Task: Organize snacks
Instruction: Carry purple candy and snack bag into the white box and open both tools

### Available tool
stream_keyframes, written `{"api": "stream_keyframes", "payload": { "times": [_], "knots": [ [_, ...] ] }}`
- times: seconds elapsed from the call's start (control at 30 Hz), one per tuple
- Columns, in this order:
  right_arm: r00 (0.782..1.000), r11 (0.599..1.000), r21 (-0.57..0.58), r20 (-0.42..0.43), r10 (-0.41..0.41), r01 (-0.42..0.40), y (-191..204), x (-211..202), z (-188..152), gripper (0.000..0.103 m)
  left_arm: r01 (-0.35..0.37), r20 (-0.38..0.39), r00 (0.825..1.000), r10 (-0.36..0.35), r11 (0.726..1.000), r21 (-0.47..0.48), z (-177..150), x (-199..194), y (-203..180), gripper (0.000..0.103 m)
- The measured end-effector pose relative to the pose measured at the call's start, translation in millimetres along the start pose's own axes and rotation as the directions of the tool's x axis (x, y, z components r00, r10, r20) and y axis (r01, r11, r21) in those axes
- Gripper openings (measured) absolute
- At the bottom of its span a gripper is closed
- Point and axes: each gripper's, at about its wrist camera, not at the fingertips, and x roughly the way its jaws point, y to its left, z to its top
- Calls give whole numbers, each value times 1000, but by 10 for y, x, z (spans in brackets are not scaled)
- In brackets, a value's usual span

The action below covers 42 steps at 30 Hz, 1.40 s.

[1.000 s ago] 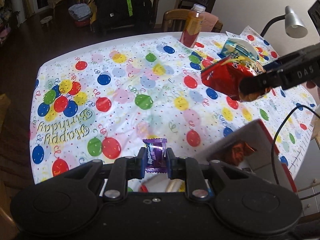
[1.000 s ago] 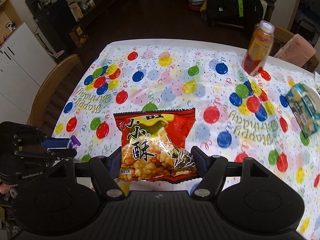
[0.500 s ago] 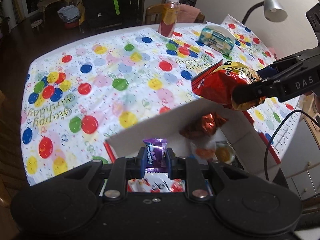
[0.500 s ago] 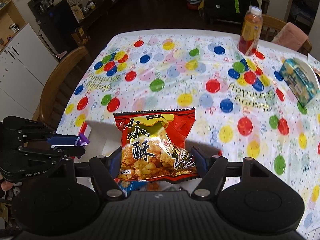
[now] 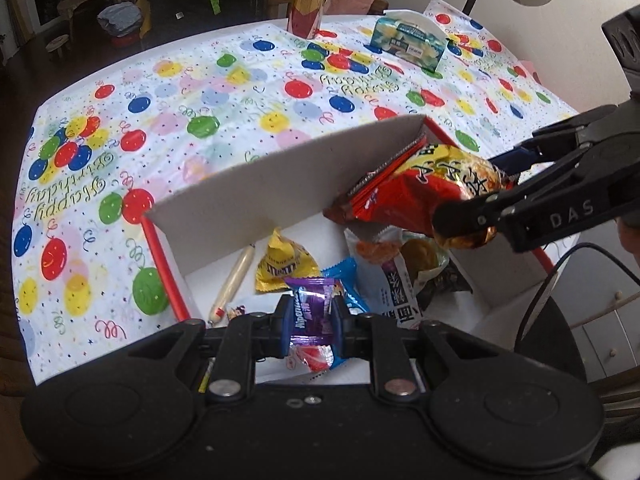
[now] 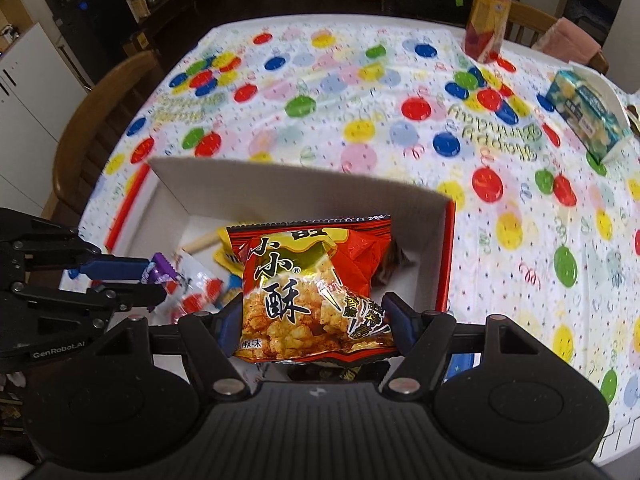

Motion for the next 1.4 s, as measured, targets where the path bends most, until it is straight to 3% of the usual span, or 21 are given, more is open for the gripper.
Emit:
{"api": "stream_keyframes", "payload": {
  "times": [0.5,1.1,1.2,1.37,1.4],
  "knots": [
    [999,998,-48,28,-40,41,77,247,-277,72,-68,-12,998,67,997,-23,-46,356,-172,17],
    [999,1000,-11,26,20,-20,-46,300,-360,76,-115,-34,993,112,991,-75,-53,472,-227,21],
    [999,999,6,34,35,-35,-95,278,-395,91,-123,-33,992,121,989,-85,-70,461,-244,24],
    [996,998,10,68,54,-55,-142,181,-468,94,-137,-20,991,135,984,-116,-109,401,-282,28],
    [995,998,9,77,57,-58,-149,157,-483,100,-140,-17,990,139,982,-124,-119,383,-295,32]
  ]
}}
